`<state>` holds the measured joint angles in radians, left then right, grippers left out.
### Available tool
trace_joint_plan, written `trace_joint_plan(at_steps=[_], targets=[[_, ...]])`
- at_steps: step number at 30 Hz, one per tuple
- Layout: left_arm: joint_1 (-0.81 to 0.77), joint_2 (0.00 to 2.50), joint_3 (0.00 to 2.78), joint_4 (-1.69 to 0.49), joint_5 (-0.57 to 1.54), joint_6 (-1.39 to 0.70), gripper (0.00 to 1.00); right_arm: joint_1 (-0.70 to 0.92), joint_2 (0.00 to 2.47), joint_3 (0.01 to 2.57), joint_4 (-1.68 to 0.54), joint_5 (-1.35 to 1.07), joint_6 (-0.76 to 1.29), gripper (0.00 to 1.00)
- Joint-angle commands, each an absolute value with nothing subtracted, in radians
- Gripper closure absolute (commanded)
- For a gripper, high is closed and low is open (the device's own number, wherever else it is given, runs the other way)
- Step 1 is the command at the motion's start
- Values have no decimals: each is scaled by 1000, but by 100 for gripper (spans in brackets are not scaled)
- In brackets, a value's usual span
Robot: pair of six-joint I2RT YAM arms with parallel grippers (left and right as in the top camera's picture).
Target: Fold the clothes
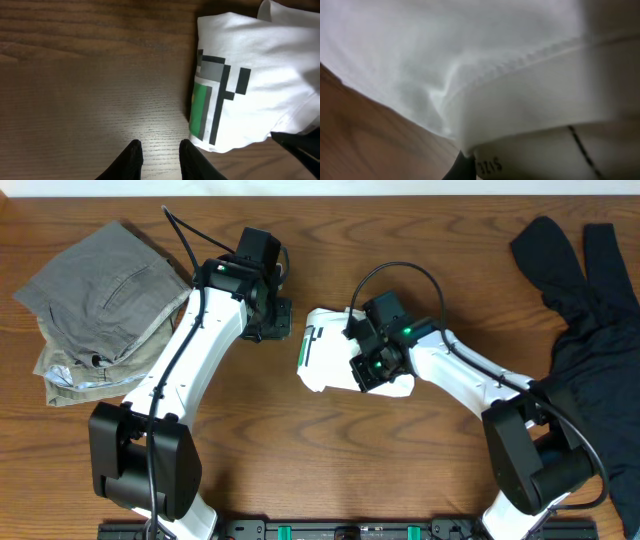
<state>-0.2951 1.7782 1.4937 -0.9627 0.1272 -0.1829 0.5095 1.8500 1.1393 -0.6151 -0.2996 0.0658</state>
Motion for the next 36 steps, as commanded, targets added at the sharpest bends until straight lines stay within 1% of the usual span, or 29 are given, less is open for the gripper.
trace_joint_plan(at_steps=[1,3,8,13,16,20,21,30,36], targets=[[-294,1791,1483,-960,123,-173,73,510,1838,1140,-631,-233,85,99],[-294,1791,1483,-953,132,-173,73,496,1814,1148,-638,-228,85,99],[-300,1791,1483,-904,229,-139,73,472,1713,1160,-658,-242,89,99],[-331,1792,1483,-873,228,-134,73,472,1610,1176,-699,-235,88,99],[-352,1793,1483,-870,228,-131,73,471,1563,1176,-718,-160,89,99],[-386,1794,1481,-870,228,-131,72,457,1564,1176,-783,-2,110,97],[-395,1794,1480,-870,228,-131,68,449,1568,1176,-799,10,112,97],[-464,1794,1396,-782,228,-132,67,418,1578,1176,-805,43,111,98],[-519,1794,1325,-659,228,-131,67,417,1578,1176,-800,49,111,96]])
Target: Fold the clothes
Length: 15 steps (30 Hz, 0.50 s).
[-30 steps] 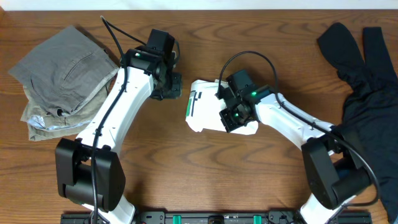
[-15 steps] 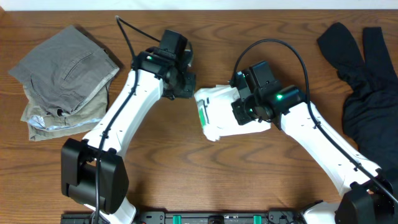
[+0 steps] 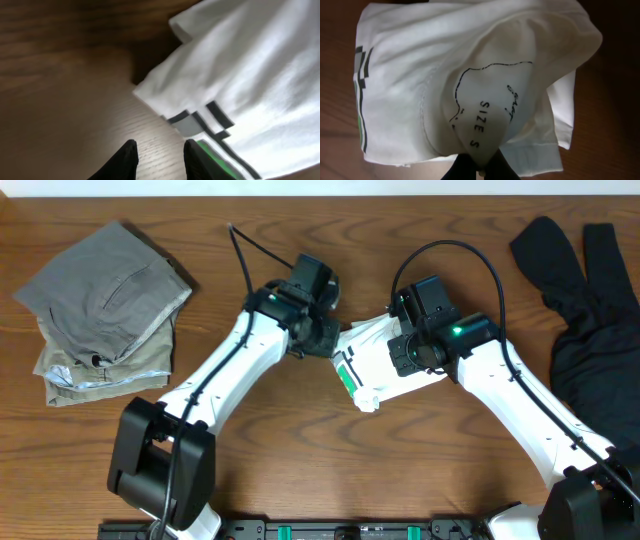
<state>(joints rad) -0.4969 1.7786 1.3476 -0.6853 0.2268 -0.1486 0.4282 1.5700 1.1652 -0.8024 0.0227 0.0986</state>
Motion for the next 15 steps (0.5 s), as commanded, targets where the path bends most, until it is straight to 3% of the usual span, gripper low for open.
trace_joint_plan(at_steps=[1,15], targets=[[-529,1794,1318,-641,228,-131,67,417,1578,1176,-800,49,111,96],[-623,1794,1230,-535,229,-132,67,417,1597,1176,-775,105,143,94]])
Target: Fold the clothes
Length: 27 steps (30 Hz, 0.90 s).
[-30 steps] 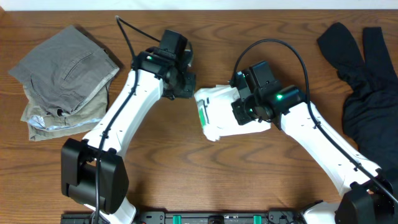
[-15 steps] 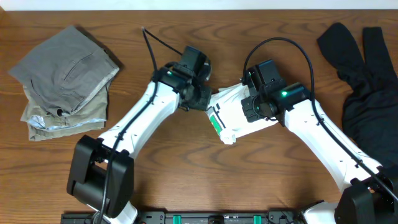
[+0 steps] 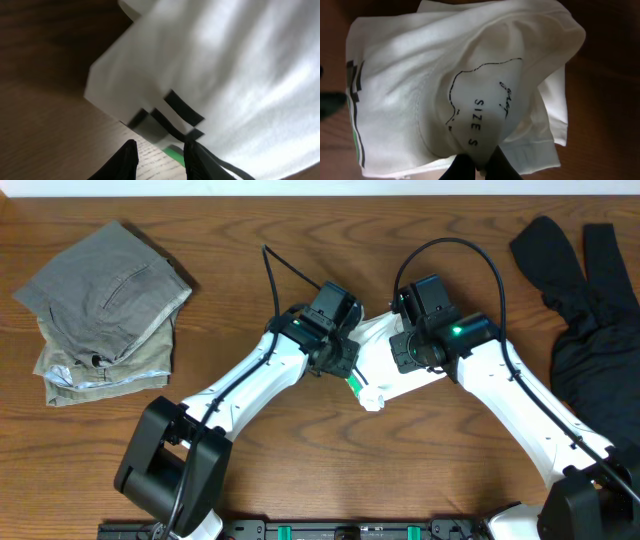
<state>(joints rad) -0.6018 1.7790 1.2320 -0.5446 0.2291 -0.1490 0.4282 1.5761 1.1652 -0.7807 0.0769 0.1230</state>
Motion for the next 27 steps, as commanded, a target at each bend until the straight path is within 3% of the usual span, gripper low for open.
trace_joint_plan(at_steps=[1,16,27], targets=[[-635,1795,1230,-527,228,-131,67,417,1604,1176,-775,105,145,94],[-715,1980,1228,-384,238,-159,67,373,1617,1176,-708,218,208,95],[-715,1993,1228,-307,239,-185,55,252,1718,1176,-672,202,231,97]])
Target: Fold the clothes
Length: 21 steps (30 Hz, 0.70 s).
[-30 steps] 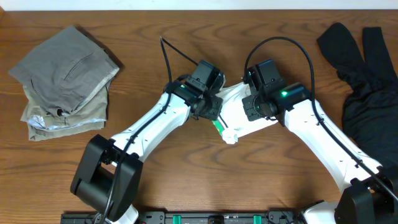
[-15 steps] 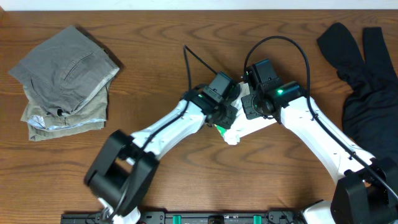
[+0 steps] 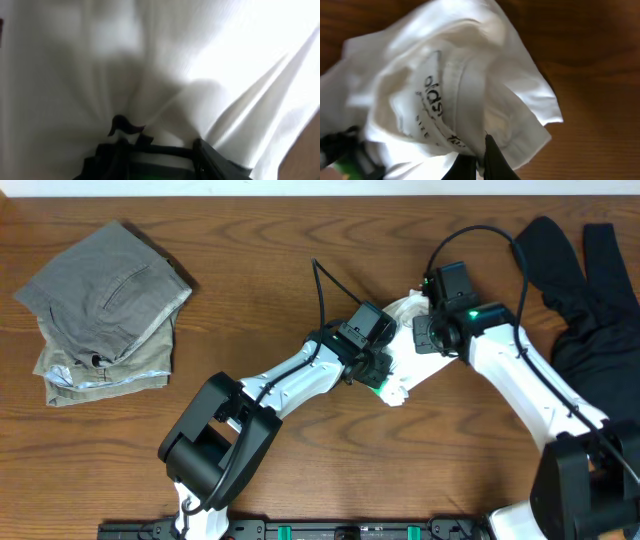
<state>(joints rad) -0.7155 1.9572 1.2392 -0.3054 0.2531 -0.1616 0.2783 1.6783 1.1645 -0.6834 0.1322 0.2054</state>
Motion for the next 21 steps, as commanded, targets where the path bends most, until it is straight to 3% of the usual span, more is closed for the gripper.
trace_joint_plan(at_steps=[1,18,21], targets=[[-715,1994,1228,-292,239,-198,52,252,1735,1176,-670,202,231,97],[-715,2007,1228,-234,239,-201,50,146,1949,1176,-516,331,303,83],[-715,2009,1228,-234,239,-200,50,128,1949,1176,-516,301,303,77]])
